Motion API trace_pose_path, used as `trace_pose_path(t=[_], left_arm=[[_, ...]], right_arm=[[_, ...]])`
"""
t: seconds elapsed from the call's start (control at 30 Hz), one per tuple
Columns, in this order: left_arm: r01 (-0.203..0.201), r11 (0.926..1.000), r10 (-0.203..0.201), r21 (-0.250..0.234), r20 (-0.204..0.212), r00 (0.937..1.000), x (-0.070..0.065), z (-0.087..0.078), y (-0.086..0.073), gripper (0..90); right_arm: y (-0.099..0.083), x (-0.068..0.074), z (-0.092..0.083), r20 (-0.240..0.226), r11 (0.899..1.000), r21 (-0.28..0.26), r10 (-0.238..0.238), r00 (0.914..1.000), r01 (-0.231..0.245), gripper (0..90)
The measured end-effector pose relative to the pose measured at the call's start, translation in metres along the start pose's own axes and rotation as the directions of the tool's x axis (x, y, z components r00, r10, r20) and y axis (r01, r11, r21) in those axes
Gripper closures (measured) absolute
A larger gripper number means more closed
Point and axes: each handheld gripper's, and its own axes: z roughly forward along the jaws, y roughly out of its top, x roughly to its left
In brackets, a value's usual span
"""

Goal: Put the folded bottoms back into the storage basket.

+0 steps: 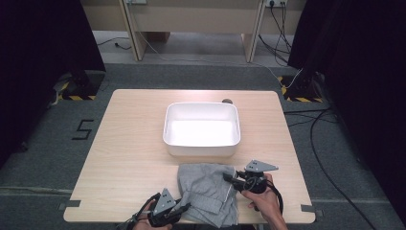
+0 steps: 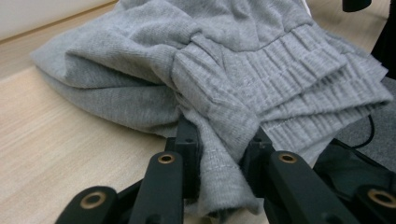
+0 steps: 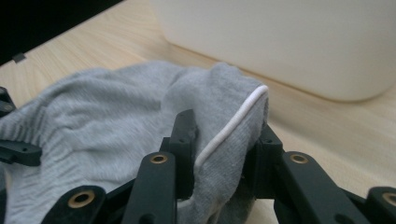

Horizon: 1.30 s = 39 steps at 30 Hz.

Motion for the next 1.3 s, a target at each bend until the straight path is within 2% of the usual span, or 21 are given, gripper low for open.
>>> trace_pose_path(t=[0.1,0.3,0.4,0.57,0.67,0.7,0.83,1.0,1.1,1.3], left_arm=[[-0.011,0.9999,0.012,-0.013,0.021,0.9997,-0.003,-0.005,0.004,74.3],[-0.032,0.9989,0.032,-0.035,0.025,0.9992,-0.008,-0.015,0.011,74.5],[-0.02,0.9984,0.022,-0.053,0.037,0.9991,-0.008,-0.019,0.017,74.5],[-0.027,0.9966,0.03,-0.078,0.04,0.9988,-0.008,-0.03,0.027,74.5],[-0.02,0.9952,0.024,-0.096,0.048,0.9986,-0.007,-0.038,0.036,74.5],[-0.009,0.9932,0.015,-0.116,0.051,0.9986,-0.006,-0.042,0.04,74.5],[-0.01,0.9914,0.018,-0.13,0.06,0.998,-0.004,-0.05,0.051,74.5],[-0.023,0.9898,0.032,-0.141,0.062,0.9975,-0.001,-0.057,0.065,74.5],[-0.035,0.9878,0.044,-0.151,0.055,0.9975,0.002,-0.061,0.076,74.4],[-0.055,0.9832,0.062,-0.174,0.035,0.9974,0.008,-0.068,0.094,74.5]], right_arm=[[0.004,0.005,-0.006,-0.01,1.0,-0.027,-0.007,0.9999,0.007,69.9],[0.012,0.013,-0.013,-0.014,0.998,-0.054,-0.028,0.9995,0.027,70.4],[0.018,0.017,-0.02,-0.019,0.996,-0.079,-0.038,0.9991,0.036,70.5],[0.032,0.024,-0.032,-0.017,0.99,-0.126,-0.07,0.9974,0.068,70.8],[0.038,0.027,-0.035,-0.016,0.987,-0.137,-0.082,0.9965,0.079,70.9],[0.044,0.029,-0.037,-0.018,0.984,-0.154,-0.091,0.9957,0.087,70.9],[0.054,0.033,-0.041,-0.024,0.98,-0.174,-0.102,0.9945,0.096,70.9],[0.067,0.035,-0.048,-0.032,0.972,-0.209,-0.117,0.9926,0.108,71.0],[0.084,0.036,-0.051,-0.027,0.966,-0.226,-0.132,0.9908,0.123,71.0],[0.105,0.033,-0.053,-0.035,0.965,-0.23,-0.138,0.9898,0.127,71.0]])
